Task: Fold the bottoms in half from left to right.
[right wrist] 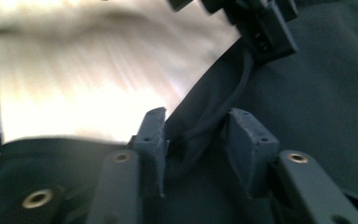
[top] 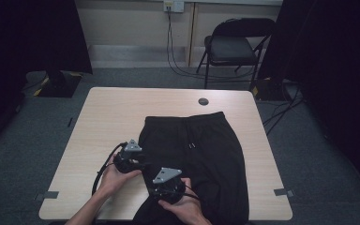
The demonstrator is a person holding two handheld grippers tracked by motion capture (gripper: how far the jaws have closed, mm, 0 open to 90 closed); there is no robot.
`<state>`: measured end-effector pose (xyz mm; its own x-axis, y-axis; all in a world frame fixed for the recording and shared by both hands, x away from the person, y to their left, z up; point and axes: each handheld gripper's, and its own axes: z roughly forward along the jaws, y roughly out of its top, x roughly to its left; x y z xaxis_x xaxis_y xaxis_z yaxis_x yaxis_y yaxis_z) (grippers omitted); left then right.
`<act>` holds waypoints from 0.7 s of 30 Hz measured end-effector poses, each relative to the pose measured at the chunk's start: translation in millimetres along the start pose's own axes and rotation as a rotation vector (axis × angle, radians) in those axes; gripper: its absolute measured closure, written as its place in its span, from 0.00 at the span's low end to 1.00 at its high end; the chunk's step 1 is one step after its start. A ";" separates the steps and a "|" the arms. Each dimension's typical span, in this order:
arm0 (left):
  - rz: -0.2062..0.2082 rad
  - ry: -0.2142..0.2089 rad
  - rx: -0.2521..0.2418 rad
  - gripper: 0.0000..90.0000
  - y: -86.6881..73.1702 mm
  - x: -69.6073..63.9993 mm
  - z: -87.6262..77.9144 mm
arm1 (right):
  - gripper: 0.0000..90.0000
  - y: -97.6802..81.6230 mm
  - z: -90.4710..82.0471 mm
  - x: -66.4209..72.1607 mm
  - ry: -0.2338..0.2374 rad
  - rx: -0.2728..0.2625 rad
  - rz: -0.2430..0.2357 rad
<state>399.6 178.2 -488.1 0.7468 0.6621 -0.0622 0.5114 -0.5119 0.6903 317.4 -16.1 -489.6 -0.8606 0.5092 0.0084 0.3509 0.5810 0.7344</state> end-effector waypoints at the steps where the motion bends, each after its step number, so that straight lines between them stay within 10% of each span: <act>1: 0.004 0.003 0.001 0.57 0.0 -1.0 0.3 | 0.58 3.2 5.3 -3.4 -0.026 0.000 0.006; 5: -0.013 -0.007 -0.001 0.57 0.1 0.8 -0.4 | 0.76 4.0 11.5 -10.8 0.007 -0.018 0.067; 11: -0.065 -0.030 -0.056 0.52 5.3 12.0 -12.9 | 0.98 -0.5 12.5 -0.2 0.020 -0.024 0.002; 17: -0.067 0.096 -0.077 0.48 13.1 32.6 -24.2 | 0.98 -1.1 13.4 -2.8 0.039 -0.032 0.011; 21: -0.134 0.093 -0.092 0.46 22.1 58.9 -12.2 | 0.98 -1.3 13.5 -3.5 0.042 -0.034 0.015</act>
<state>449.8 212.5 -467.7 0.6301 0.7707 -0.0944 0.5594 -0.3663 0.7435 325.0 -10.0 -499.7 -0.8701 0.4906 0.0473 0.3518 0.5511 0.7567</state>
